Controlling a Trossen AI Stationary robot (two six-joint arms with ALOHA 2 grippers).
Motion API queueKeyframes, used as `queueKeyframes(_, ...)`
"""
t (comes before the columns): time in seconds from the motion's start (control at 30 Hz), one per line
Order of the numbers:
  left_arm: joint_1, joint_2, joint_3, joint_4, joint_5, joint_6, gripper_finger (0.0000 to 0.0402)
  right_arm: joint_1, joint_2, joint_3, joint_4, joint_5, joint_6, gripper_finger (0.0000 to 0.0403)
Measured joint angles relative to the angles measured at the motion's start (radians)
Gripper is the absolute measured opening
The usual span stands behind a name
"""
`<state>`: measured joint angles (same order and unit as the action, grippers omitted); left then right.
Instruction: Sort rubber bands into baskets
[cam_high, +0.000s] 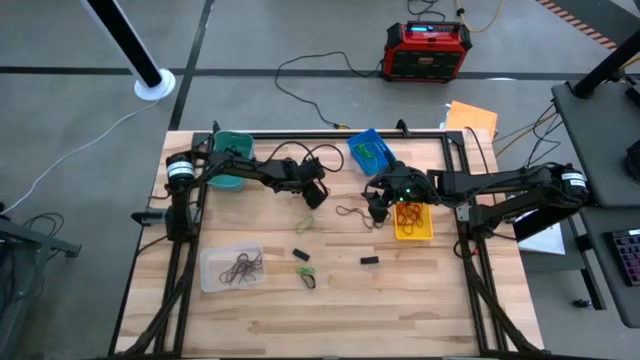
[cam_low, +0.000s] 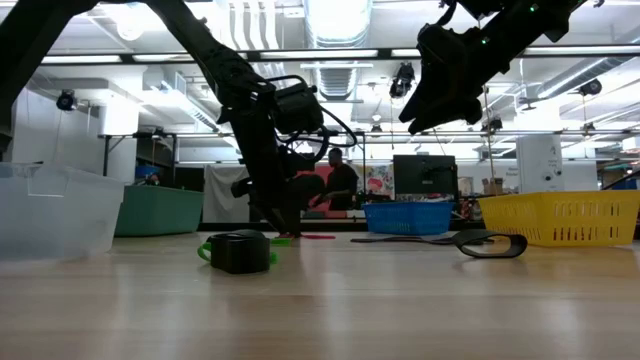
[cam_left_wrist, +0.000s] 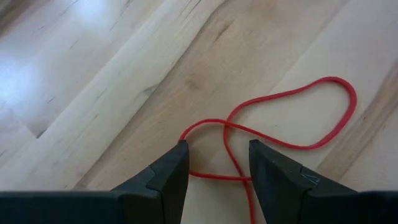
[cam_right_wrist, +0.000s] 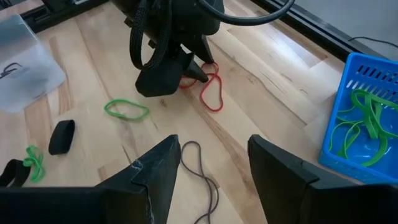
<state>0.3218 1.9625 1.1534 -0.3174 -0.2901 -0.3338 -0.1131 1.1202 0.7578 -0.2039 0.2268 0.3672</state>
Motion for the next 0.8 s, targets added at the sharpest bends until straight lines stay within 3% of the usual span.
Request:
queueKeyframes(0.23,0.001,0.000,-0.027,0.009,0.004,0.012,0.0134,0.000,0.000,0.000,0.000,0.000,-0.004,0.0185)
queueKeyframes(0.47,0.001,0.009,-0.079,0.086,0.063,0.035,0.0015,0.000,0.000,-0.002,0.000,0.001,-0.011,0.0185)
queueKeyframes(0.8,-0.060,-0.036,-0.087,0.115,0.063,0.117,0.0000,0.000,0.000,-0.031,0.047,0.009,-0.057,0.0185)
